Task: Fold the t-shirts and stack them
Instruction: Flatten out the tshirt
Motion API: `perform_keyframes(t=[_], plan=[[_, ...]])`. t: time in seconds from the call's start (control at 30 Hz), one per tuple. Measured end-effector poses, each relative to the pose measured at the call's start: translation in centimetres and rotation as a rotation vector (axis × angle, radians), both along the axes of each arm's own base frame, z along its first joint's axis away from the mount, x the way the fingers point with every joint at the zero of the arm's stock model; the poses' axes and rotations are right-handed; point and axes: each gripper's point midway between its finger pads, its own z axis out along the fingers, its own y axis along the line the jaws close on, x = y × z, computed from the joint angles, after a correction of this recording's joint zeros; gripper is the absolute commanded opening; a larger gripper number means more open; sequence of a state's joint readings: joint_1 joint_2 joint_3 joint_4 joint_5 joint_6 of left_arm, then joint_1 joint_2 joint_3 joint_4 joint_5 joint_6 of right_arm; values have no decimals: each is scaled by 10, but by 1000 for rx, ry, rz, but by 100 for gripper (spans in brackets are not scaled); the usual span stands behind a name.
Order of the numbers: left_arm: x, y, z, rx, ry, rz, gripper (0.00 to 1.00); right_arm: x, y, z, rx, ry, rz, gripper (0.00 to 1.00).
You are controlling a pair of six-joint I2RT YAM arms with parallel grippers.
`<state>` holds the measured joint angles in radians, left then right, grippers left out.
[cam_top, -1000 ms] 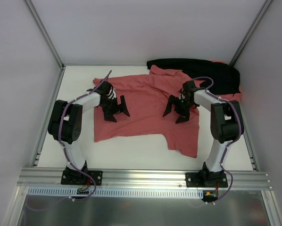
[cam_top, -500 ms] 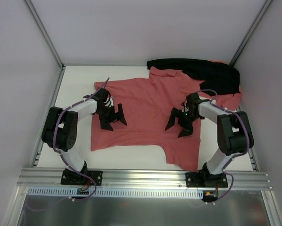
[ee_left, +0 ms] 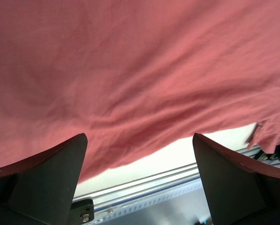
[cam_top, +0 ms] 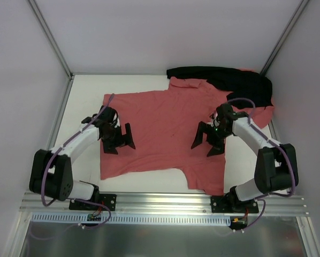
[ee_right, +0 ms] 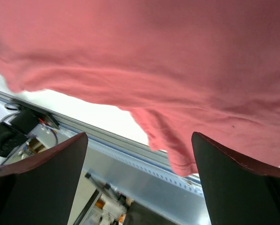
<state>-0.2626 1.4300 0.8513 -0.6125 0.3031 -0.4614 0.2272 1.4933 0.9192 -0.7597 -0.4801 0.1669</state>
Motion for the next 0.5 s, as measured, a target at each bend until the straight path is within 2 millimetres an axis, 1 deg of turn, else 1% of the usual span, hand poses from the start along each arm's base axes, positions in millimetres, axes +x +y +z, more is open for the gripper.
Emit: perform_keyframes(t=[0.03,0.1,0.17,0.23,0.3,0.33,0.37,0.4,0.43,0.47,0.5], plan=[[4,2,10,6,-42,8,99,11,1,12,-1,-38,1,99],[20,4,39,2,-177,28,99,40,3,43,-6,-138,2,100],[39,4,75,-21,-355,60,99,78,8,86,3,-292,5,99],[58,5,116,-56,-543,101,99,118,12,132,16,-431,-1,99],[74,5,142,-94,-652,139,97,159,15,167,29,-526,-16,99],[84,7,151,-110,-687,162,96,180,16,180,39,-572,-25,99],[95,8,156,-118,-711,181,96,202,17,186,45,-594,-38,99],[106,10,156,-121,-721,196,96,221,17,190,54,-604,-51,98],[115,12,151,-120,-718,211,96,241,18,190,63,-612,-65,98],[124,12,144,-120,-707,225,96,261,18,187,73,-612,-79,98],[131,13,136,-120,-691,233,96,281,18,178,79,-610,-95,98]])
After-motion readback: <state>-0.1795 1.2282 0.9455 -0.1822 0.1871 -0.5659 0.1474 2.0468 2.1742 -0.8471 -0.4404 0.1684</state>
